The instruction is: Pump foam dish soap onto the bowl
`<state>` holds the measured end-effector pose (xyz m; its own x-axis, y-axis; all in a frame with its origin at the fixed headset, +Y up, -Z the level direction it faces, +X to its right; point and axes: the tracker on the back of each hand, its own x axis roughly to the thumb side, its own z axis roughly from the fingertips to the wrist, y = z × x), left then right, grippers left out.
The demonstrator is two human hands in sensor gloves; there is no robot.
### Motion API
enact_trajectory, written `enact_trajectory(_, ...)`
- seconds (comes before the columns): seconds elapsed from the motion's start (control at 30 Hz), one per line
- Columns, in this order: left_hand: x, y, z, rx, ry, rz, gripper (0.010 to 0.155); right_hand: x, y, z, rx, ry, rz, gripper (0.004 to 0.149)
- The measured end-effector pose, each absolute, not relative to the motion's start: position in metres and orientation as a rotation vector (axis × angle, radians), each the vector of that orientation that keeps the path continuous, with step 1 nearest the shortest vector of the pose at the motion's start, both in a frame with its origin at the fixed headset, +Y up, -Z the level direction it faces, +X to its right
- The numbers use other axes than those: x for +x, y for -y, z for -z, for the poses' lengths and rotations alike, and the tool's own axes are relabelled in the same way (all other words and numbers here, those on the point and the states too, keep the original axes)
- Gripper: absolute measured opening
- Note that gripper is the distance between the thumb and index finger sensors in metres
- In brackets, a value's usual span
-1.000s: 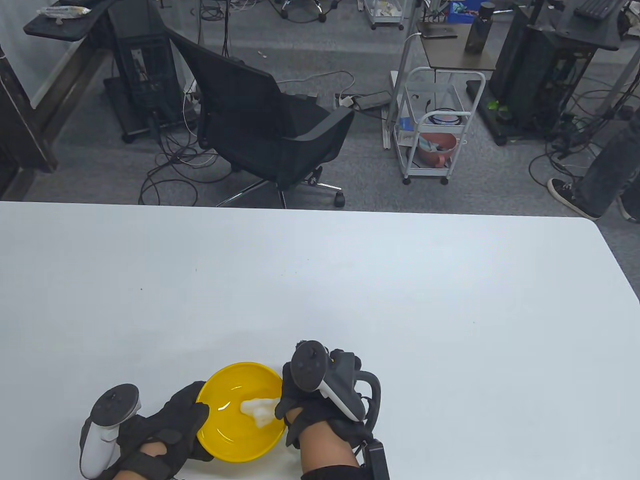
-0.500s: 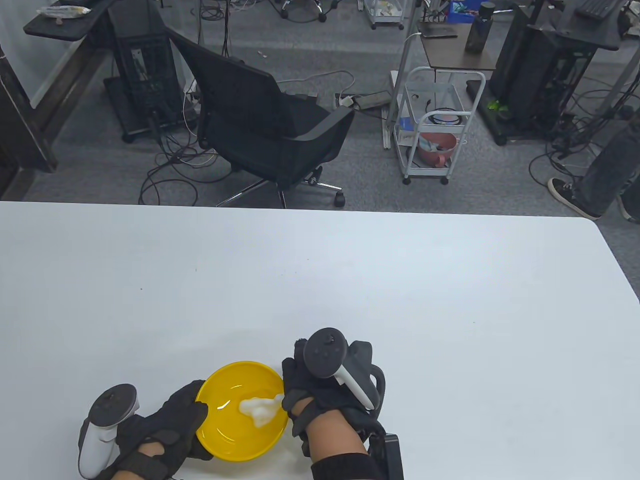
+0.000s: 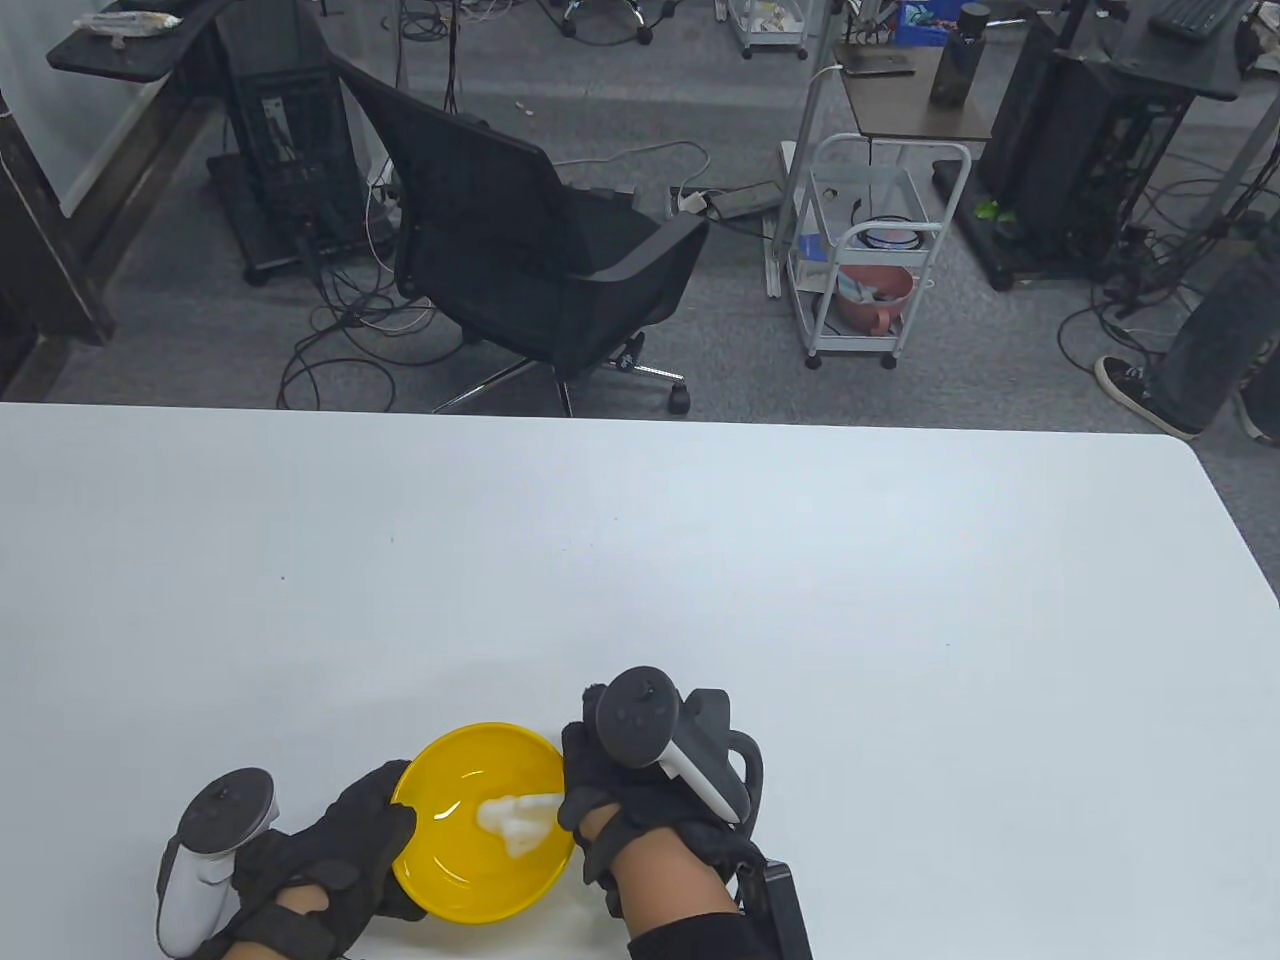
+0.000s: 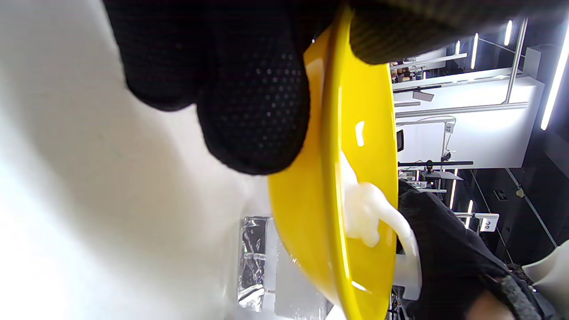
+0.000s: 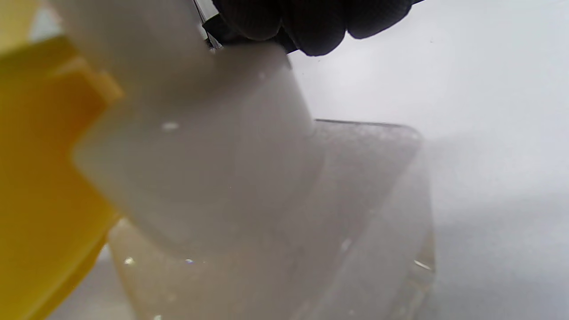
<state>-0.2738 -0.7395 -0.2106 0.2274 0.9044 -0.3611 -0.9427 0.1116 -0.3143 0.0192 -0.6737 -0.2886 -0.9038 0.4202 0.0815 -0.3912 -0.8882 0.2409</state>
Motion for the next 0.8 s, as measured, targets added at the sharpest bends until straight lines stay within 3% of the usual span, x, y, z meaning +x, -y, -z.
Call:
enact_trajectory(0.53, -0.2733, 0.7394, 0.211, -0.539, -0.076, -1.372, 0.063, 0.0267, 0.6823, 0.2883, 0.186, -0.286, -2.573, 0.063)
enact_trajectory(0.8, -0.2735, 0.7406, 0.2112, -0.545, -0.079, -1.372, 0.062, 0.0282, 0.6735, 0.2898, 0.217, -0.274, -2.557, 0.063)
